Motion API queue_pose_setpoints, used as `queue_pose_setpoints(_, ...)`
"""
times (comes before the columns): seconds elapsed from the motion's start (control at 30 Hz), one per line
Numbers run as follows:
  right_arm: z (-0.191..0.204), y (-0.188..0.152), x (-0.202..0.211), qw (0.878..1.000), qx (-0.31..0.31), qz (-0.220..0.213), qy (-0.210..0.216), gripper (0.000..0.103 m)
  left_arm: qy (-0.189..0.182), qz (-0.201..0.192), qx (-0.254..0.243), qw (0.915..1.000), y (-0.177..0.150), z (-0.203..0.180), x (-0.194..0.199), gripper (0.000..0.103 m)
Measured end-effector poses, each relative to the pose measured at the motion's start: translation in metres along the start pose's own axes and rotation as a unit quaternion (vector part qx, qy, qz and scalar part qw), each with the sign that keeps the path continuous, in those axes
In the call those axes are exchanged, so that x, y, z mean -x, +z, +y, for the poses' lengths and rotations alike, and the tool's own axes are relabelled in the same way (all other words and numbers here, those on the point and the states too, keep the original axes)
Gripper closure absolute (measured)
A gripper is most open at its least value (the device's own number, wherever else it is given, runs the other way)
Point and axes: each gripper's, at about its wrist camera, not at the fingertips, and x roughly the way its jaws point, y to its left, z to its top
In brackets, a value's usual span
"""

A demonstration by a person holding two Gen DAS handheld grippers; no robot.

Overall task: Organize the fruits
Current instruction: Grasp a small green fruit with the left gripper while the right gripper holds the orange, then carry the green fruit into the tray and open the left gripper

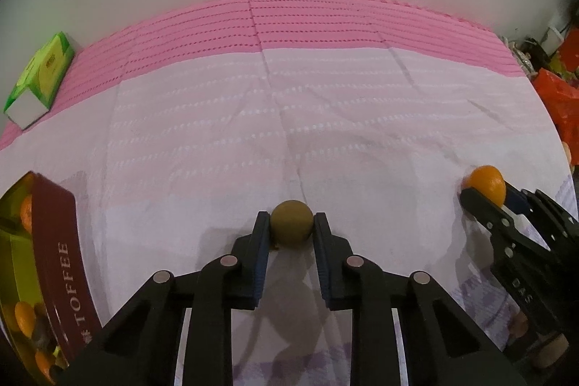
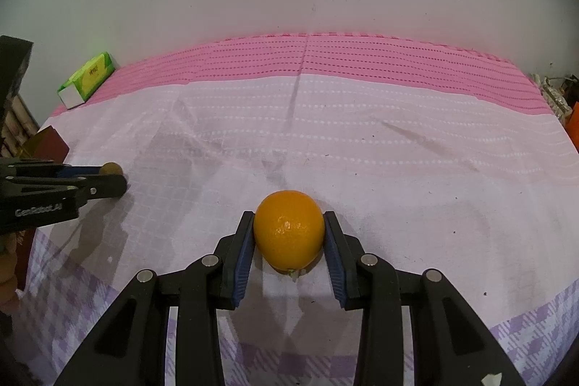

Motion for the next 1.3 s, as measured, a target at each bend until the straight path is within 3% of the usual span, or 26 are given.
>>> queue_pose_setpoints(0.4, 0.005, 0.001, -0.003, 1.000, 0.009, 0.002, -0.011, 0.069, 0.022, -0.003, 0.012, 0.9997, -0.029, 0.006, 0.030, 0.078)
queue_pose_setpoints(0.83, 0.010, 0.002, -0.005, 0.999, 0.023, 0.004, -0.029, 0.069, 0.030, -0.032, 0.027, 0.9987, -0.053, 0.016, 0.075, 0.078)
queue_pose_setpoints(1.3, 0.011, 0.001, -0.004, 0.999, 0.025, 0.004, -0.031, 0.069, 0.060, -0.052, 0.079, 0.9937, -0.070, 0.067, 0.117, 0.078)
